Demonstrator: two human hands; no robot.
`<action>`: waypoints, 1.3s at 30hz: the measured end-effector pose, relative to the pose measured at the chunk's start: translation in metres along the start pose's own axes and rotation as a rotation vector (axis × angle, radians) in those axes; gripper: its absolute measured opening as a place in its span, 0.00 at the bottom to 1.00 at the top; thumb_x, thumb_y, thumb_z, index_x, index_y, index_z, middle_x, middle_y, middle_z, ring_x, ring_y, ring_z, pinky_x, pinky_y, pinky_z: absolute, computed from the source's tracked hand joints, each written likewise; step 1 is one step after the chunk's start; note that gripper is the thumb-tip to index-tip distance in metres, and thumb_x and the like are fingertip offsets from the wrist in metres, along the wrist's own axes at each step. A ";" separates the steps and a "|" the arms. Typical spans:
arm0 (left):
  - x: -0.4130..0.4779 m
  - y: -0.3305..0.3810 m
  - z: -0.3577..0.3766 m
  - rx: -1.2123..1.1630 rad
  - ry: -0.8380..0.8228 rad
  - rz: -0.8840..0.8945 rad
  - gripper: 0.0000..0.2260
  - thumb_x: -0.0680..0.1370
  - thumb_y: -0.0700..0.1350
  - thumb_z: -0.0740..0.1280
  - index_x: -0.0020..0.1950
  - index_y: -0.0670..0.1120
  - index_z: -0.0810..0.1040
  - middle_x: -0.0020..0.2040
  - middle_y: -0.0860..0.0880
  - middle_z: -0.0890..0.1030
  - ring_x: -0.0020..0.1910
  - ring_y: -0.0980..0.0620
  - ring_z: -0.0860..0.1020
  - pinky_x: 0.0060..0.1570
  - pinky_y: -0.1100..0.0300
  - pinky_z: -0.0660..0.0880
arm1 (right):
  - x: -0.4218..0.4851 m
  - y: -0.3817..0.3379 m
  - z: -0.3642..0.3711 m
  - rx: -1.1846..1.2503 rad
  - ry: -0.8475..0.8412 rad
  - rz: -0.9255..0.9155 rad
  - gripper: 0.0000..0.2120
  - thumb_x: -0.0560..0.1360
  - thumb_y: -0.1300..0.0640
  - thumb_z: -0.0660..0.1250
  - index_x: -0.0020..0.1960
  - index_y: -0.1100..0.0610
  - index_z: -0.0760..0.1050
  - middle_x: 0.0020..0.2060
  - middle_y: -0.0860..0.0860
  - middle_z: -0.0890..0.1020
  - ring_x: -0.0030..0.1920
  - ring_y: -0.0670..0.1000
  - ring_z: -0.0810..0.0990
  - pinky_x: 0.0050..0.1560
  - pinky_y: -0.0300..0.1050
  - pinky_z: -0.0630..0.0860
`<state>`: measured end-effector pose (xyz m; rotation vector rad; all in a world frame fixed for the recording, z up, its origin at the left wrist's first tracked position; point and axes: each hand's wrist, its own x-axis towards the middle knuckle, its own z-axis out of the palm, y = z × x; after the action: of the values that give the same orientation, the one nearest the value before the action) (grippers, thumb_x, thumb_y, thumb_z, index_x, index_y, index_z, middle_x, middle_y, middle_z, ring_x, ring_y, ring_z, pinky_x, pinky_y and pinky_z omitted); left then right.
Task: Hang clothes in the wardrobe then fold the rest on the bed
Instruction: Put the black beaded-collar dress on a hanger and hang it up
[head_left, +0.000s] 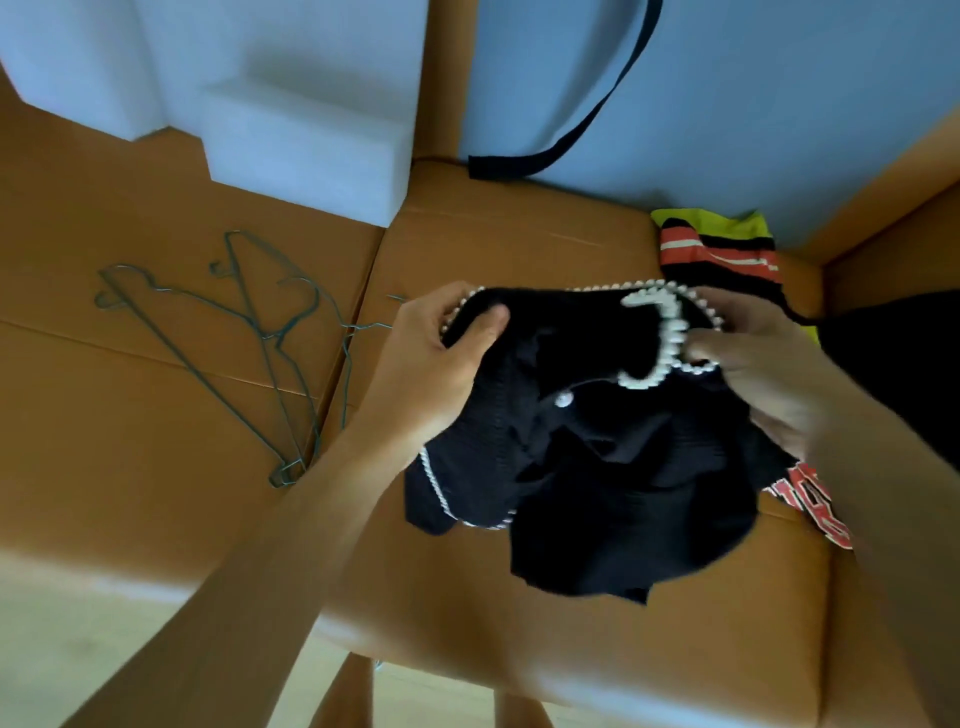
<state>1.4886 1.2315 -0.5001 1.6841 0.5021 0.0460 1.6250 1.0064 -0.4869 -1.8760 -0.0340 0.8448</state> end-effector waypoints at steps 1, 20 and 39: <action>0.006 -0.011 -0.003 0.026 0.001 -0.056 0.09 0.81 0.47 0.68 0.45 0.44 0.81 0.39 0.43 0.81 0.38 0.53 0.78 0.43 0.55 0.73 | 0.002 0.002 0.007 -0.053 0.029 0.004 0.16 0.71 0.72 0.63 0.46 0.55 0.82 0.36 0.50 0.83 0.37 0.49 0.81 0.45 0.47 0.76; -0.079 -0.082 -0.025 0.316 -0.272 -0.203 0.12 0.81 0.57 0.63 0.38 0.59 0.69 0.32 0.53 0.72 0.30 0.55 0.72 0.33 0.56 0.68 | 0.031 -0.001 0.143 -0.756 -0.086 -0.061 0.20 0.79 0.61 0.64 0.69 0.53 0.70 0.61 0.52 0.76 0.53 0.50 0.76 0.49 0.44 0.72; -0.093 -0.122 -0.069 0.324 -0.523 -0.435 0.17 0.76 0.53 0.69 0.62 0.51 0.70 0.50 0.49 0.72 0.56 0.41 0.76 0.53 0.51 0.70 | 0.138 0.039 0.394 0.012 0.153 0.419 0.17 0.78 0.54 0.71 0.61 0.62 0.74 0.43 0.50 0.77 0.45 0.51 0.78 0.49 0.47 0.75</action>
<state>1.3470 1.2742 -0.5802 1.7744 0.4795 -0.8087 1.4936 1.3555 -0.6795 -1.9615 0.4726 0.9730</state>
